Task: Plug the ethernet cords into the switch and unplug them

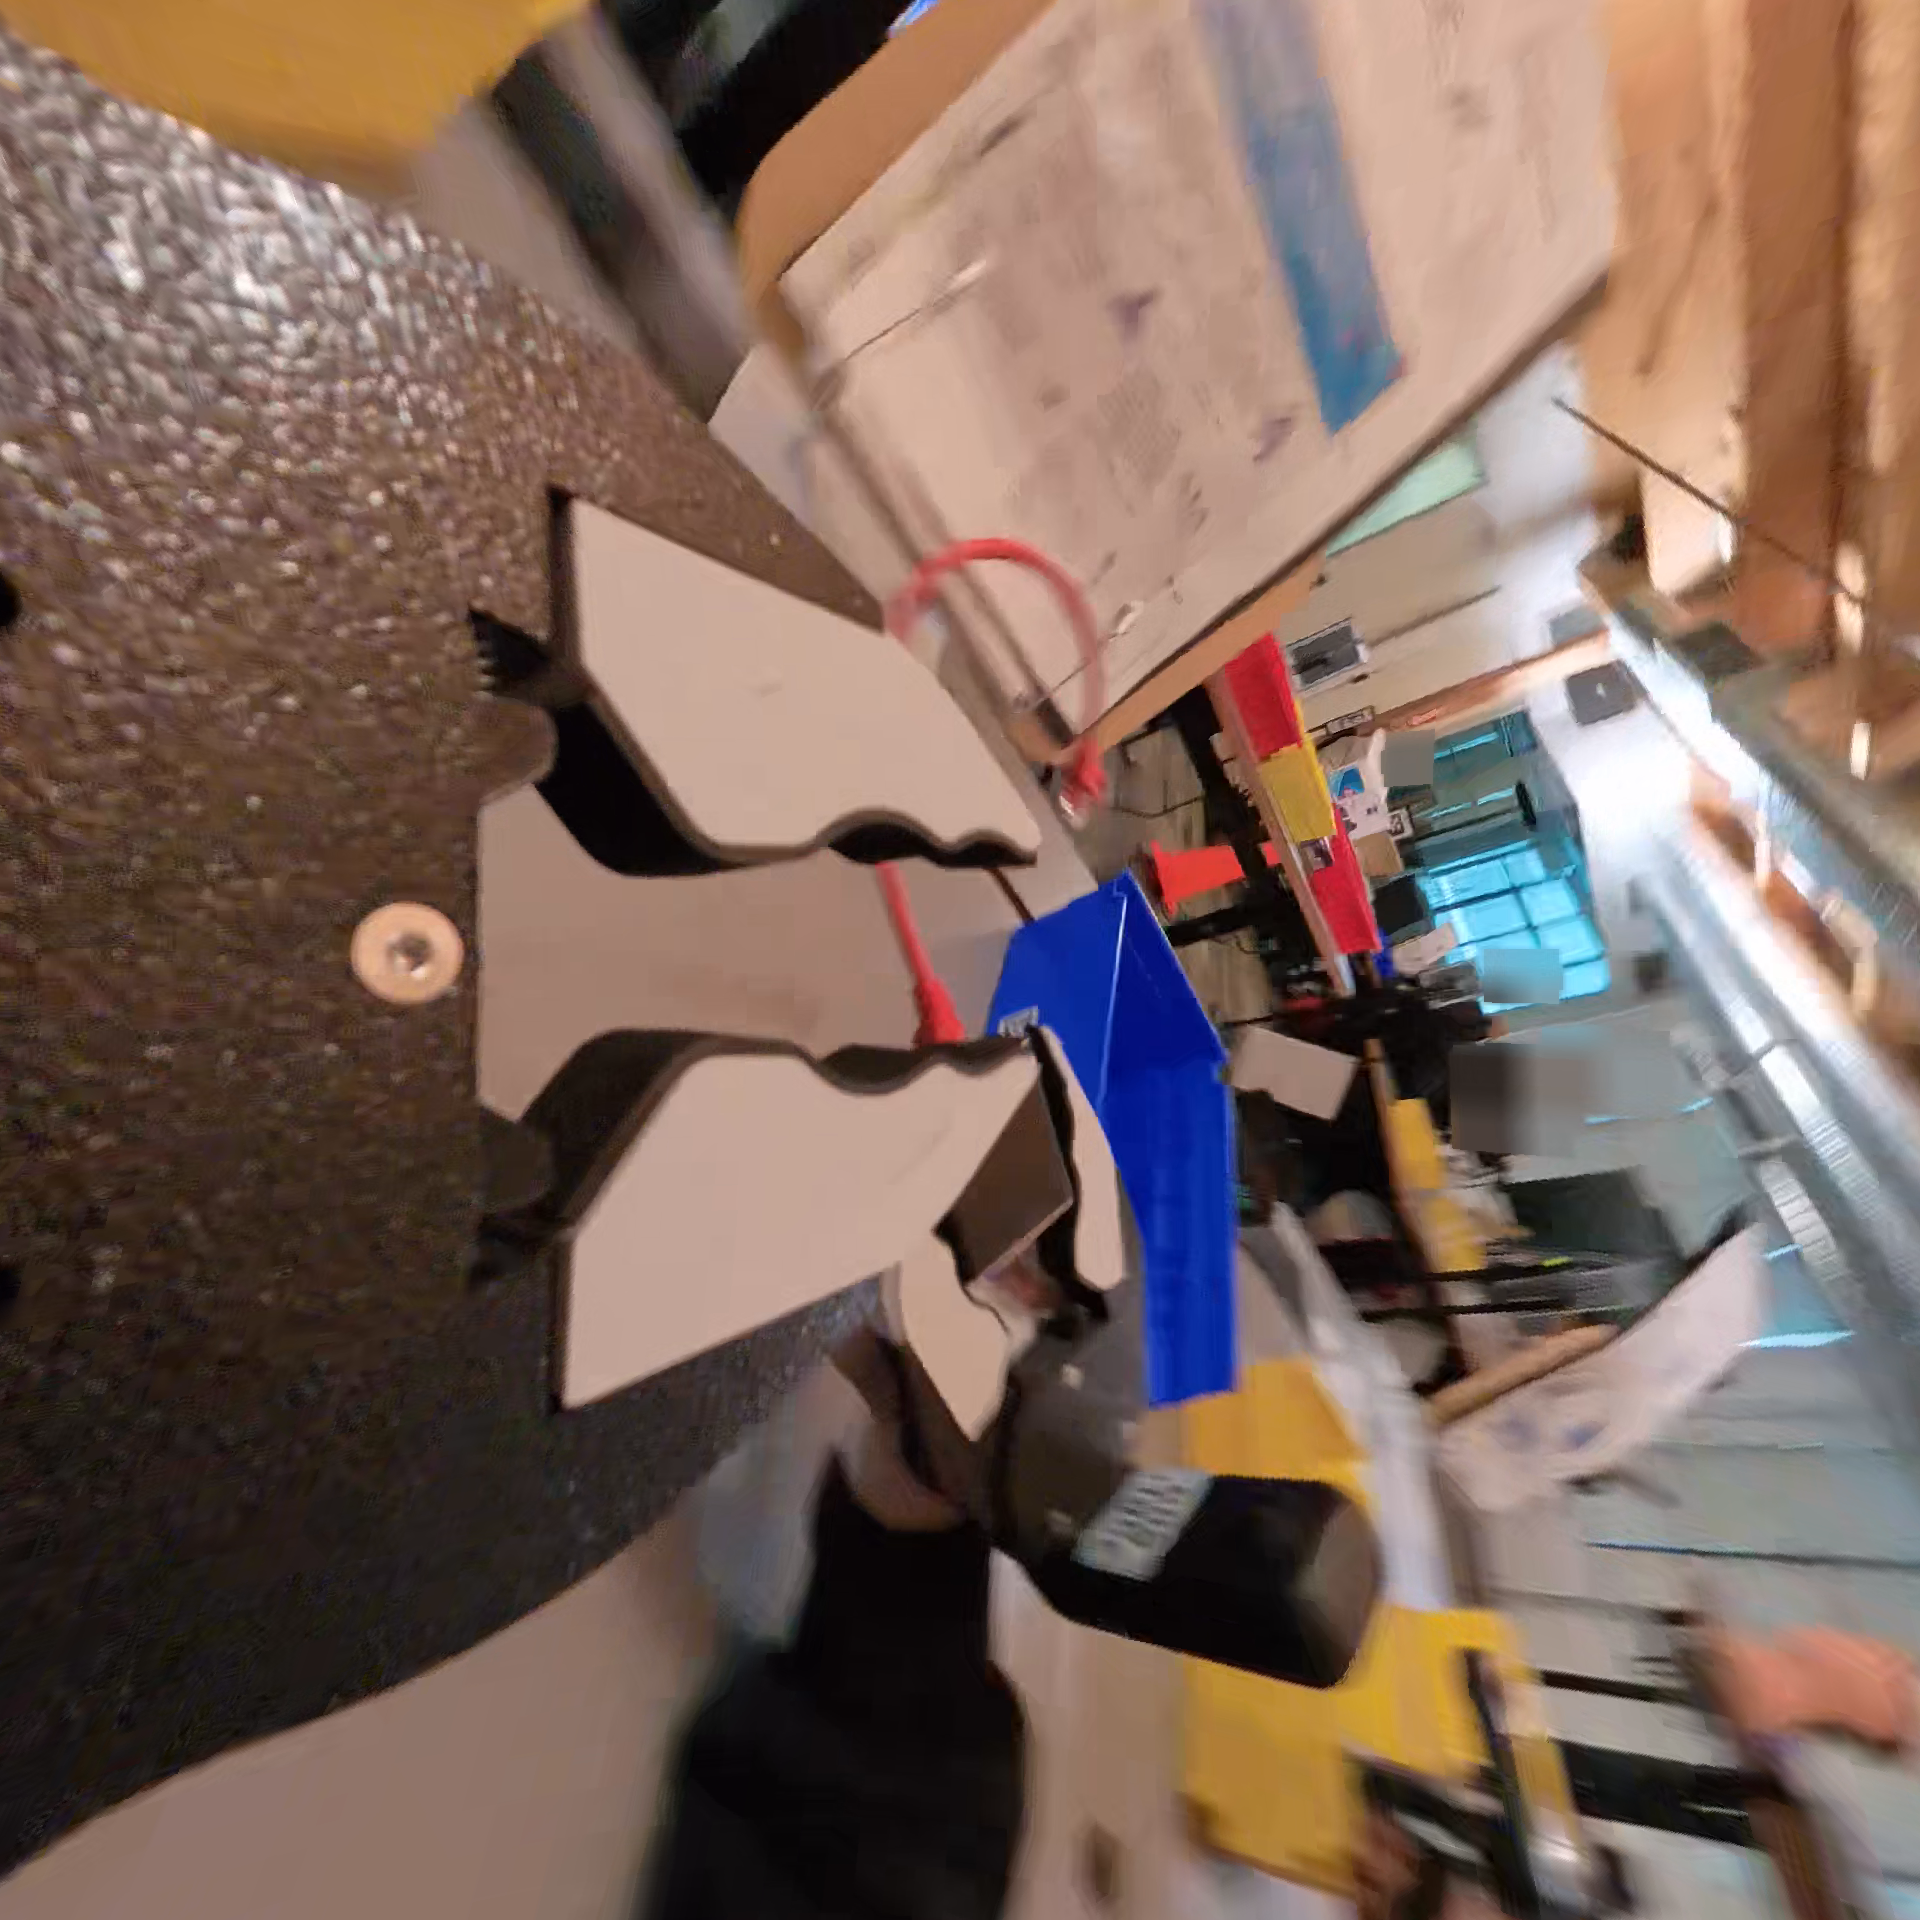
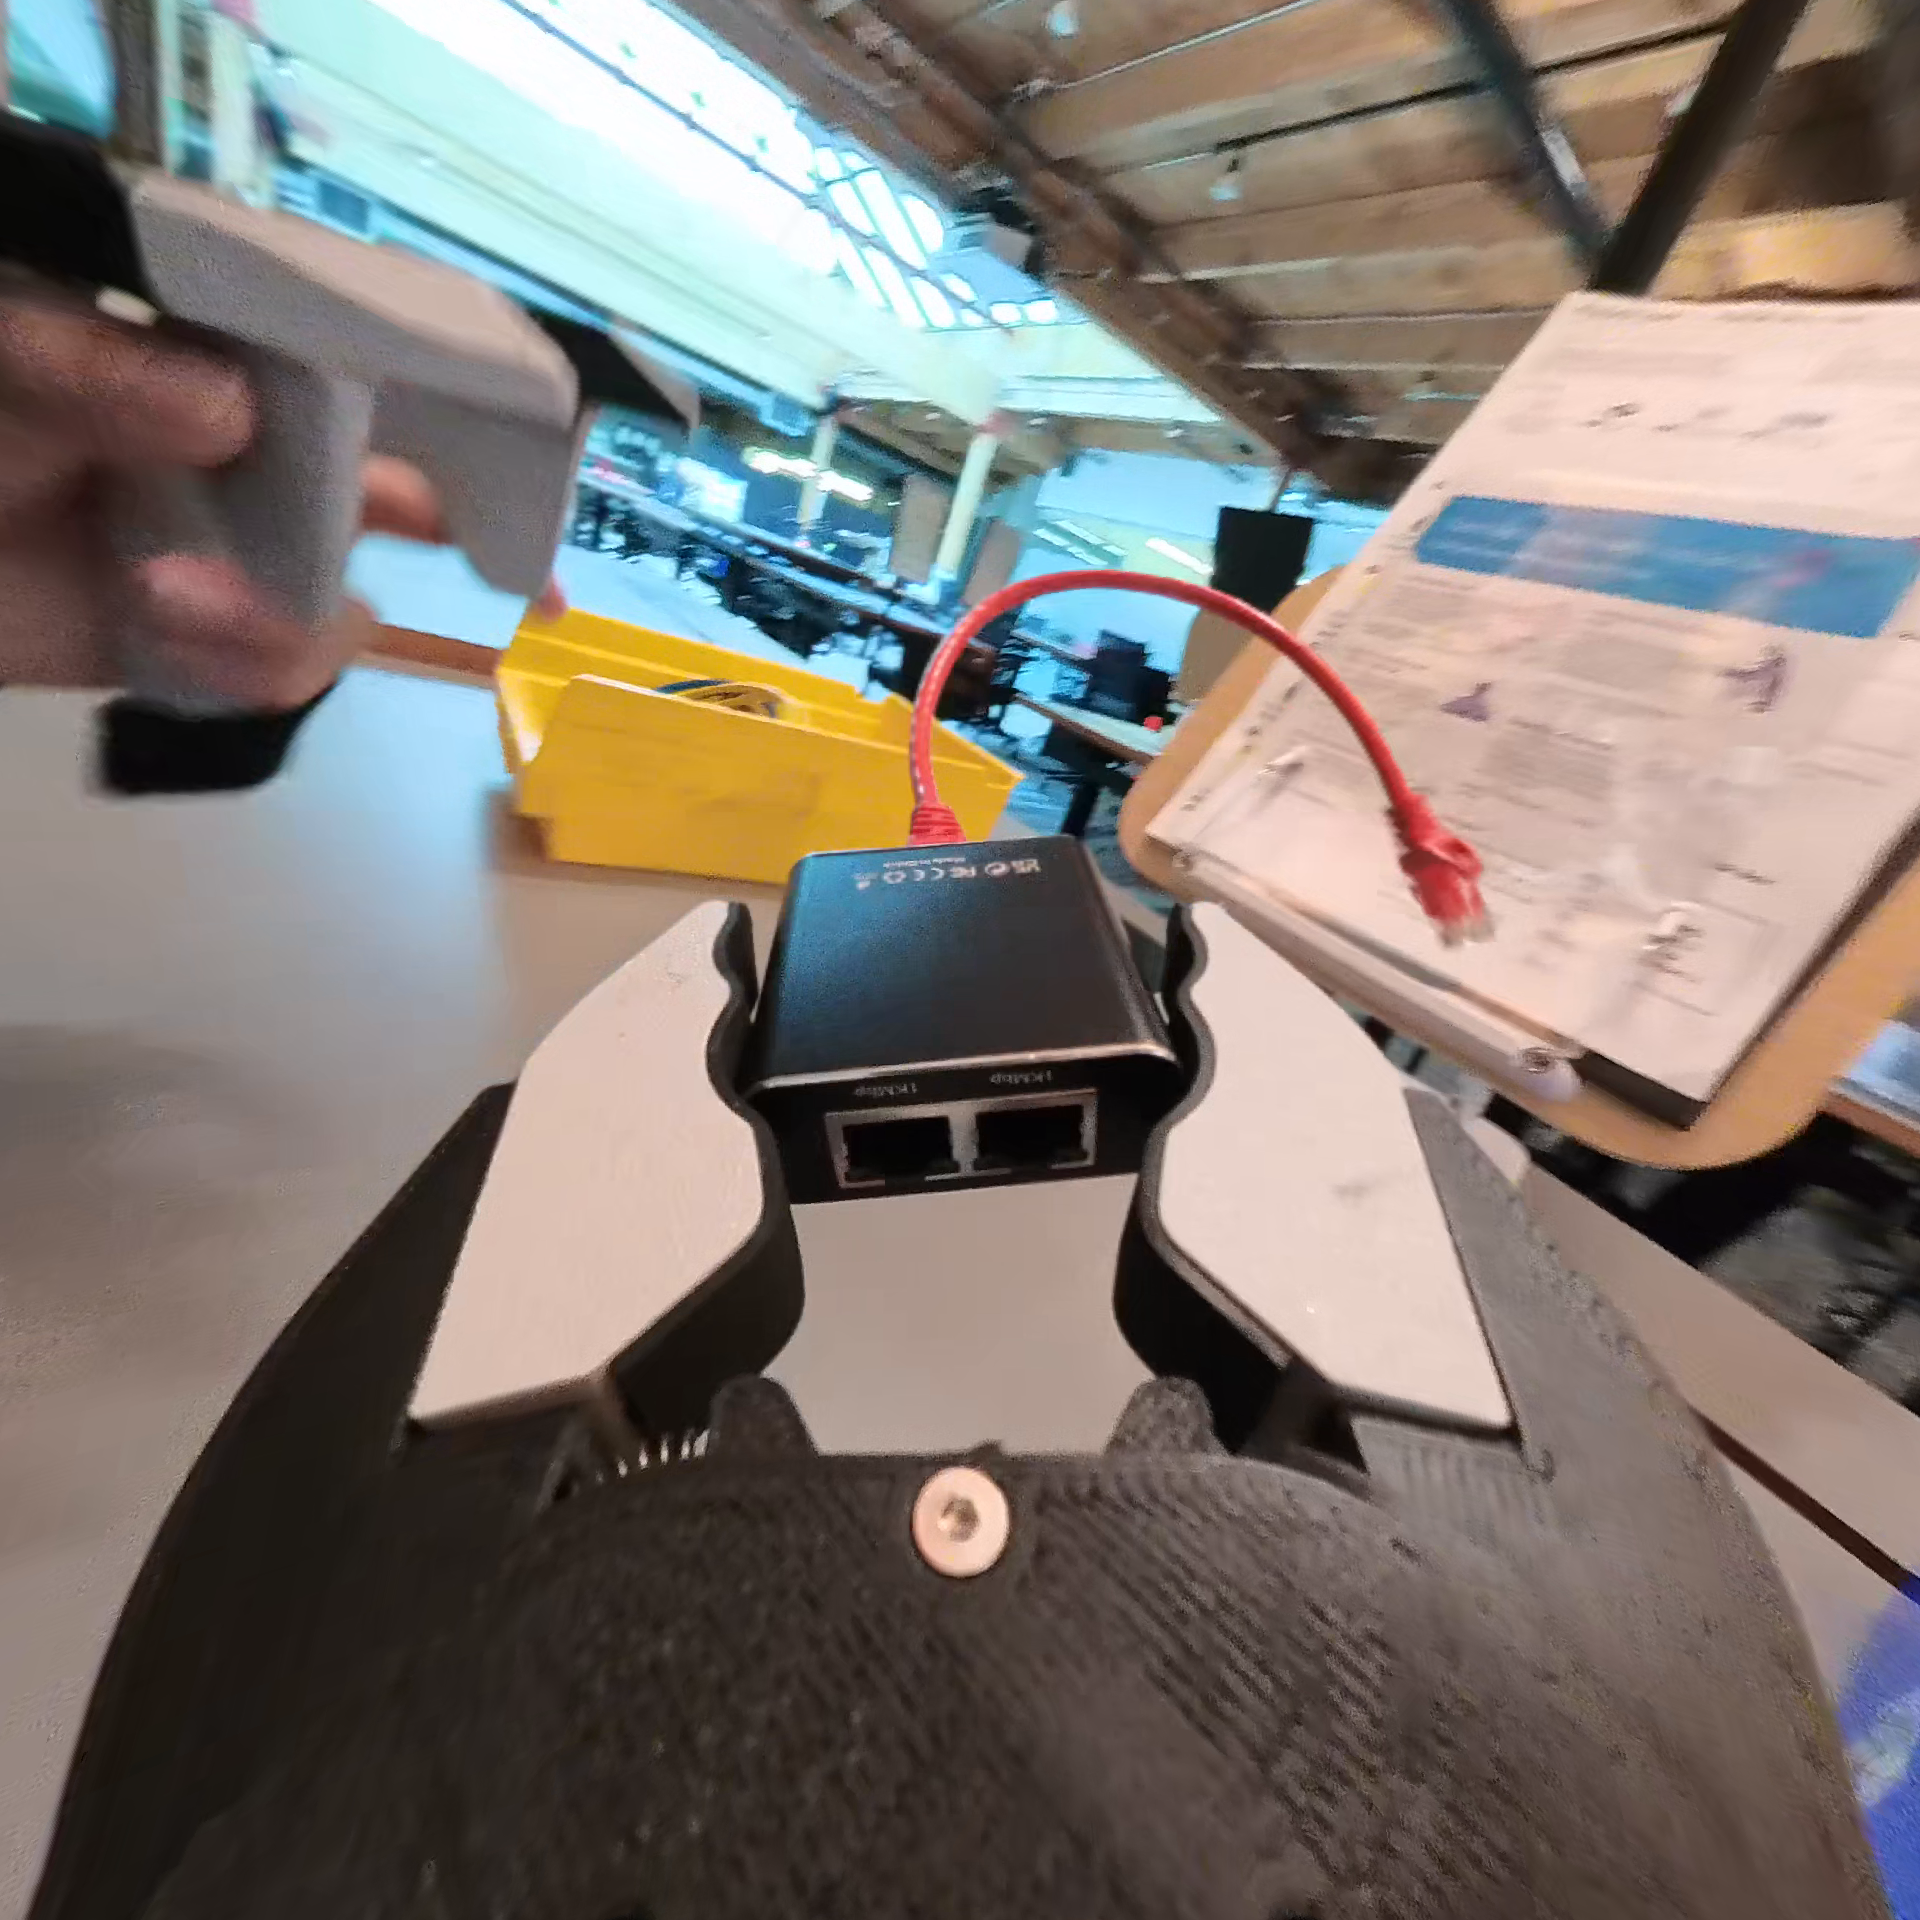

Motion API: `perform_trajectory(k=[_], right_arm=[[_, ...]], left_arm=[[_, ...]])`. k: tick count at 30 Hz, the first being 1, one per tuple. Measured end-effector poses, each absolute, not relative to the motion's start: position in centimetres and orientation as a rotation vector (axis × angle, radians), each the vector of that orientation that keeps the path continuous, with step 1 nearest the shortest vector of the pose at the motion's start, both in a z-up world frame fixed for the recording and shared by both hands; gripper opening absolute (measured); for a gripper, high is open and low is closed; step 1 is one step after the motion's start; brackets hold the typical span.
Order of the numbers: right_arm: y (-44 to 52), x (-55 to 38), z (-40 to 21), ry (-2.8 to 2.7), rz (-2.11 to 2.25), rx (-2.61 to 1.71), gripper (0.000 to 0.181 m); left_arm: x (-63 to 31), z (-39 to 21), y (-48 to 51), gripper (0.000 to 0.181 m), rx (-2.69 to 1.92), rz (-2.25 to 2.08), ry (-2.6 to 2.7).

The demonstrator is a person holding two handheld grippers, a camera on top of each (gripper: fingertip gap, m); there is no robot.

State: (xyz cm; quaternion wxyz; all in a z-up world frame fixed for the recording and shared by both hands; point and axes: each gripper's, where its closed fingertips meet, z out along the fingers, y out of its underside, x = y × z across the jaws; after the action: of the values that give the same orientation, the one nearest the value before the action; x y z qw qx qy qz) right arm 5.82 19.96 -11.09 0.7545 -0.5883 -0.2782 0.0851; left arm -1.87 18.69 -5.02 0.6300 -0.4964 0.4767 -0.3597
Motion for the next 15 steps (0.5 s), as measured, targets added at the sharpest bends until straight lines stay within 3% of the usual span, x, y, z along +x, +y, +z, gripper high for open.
perform_trajectory(k=[1, 3, 5, 9, 12, 13, 15], right_arm=[[20.0, 6.0, -10.8, -0.586, 0.152, -1.27, 0.075], [19.9, 5.6, -10.4, -0.578, 0.109, -1.248, 0.075], [19.5, 4.3, -10.6, -0.599, 0.126, -1.233, 0.075], [19.3, 1.2, -11.2, -0.711, 0.099, -1.222, 0.075], [18.8, -0.1, -11.3, -0.775, 0.079, -1.191, 0.075], [18.7, -0.3, -11.3, -0.786, 0.073, -1.187, 0.075], [18.4, -0.5, -11.8, -0.835, 0.094, -1.185, 0.075]], left_arm=[[-2.1, -6.0, 18.9, 0.031, -1.248, -0.939, 1.015], [-1.3, -9.4, 19.2, 0.052, -1.512, -1.217, 0.935], [0.0, -11.6, 18.3, 0.056, -1.668, -1.583, 0.891], [1.5, -13.2, 15.0, 0.043, -1.741, -2.132, 1.002], [1.8, -12.9, 13.7, 0.035, -1.72, -2.301, 1.032], [1.8, -13.0, 14.0, 0.024, -1.713, -2.304, 1.021], [1.5, -13.2, 13.7, 0.024, -1.683, -2.31, 1.075]])
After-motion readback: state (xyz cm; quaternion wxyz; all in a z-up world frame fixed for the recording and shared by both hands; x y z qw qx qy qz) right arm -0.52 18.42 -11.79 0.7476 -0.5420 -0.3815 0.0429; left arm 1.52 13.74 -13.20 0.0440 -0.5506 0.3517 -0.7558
